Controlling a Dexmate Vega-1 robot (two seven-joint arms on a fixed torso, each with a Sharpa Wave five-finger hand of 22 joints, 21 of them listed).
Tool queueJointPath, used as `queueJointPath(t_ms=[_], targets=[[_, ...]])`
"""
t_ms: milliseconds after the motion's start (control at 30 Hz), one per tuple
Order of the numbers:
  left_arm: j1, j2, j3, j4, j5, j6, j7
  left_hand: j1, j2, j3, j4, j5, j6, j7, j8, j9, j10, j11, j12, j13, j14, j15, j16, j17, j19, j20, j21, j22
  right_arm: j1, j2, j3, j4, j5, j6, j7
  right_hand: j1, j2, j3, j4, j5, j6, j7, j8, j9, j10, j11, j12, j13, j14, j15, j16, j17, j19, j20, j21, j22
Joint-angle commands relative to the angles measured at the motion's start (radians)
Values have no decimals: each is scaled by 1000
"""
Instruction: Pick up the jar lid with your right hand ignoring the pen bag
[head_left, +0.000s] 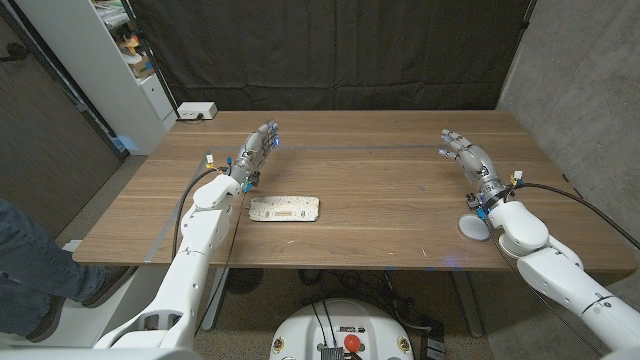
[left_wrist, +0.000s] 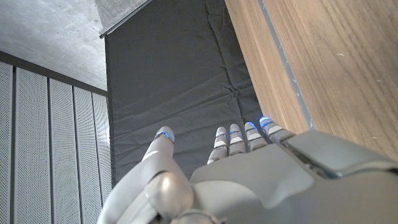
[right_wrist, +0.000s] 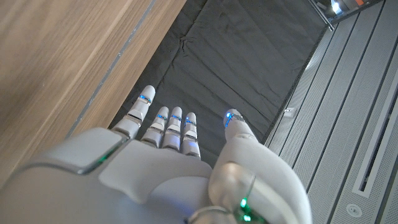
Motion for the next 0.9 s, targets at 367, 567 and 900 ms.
queueJointPath(t_ms=[367,567,900], targets=[[5,2,5,-6,3,5,0,3,11,6,2,4,8,1,5,2,4,0,7,-1,4,4,2,2,-1,9,1,6,-105,-63,74,-115,-225,-80,-116,9,-4,-3,-1,9,-2,-11,2,-1,-3,-9,2,-5,-5,4,-1,-7,-4,5,-14,4],[-1,2,8,3,5,6,1,4,11,6,2,4,10,2,6,2,4,-1,7,-1,4,4,2,2,-1,11,1,6,-133,-79,99,-147,-276,-112,-129,13,-4,-3,-4,9,-4,-14,2,-3,-7,-12,1,-7,-7,5,-3,-11,-10,8,-21,4],[-11,1,11,13,5,5,4,4,12,6,1,3,9,1,5,2,4,0,7,-1,3,4,2,2,-4,12,1,6,-205,-118,162,-219,-335,-186,-123,22,-6,-2,-8,11,-11,-17,-1,-4,-17,-16,-1,-10,-15,7,-7,-20,-15,14,-32,4]])
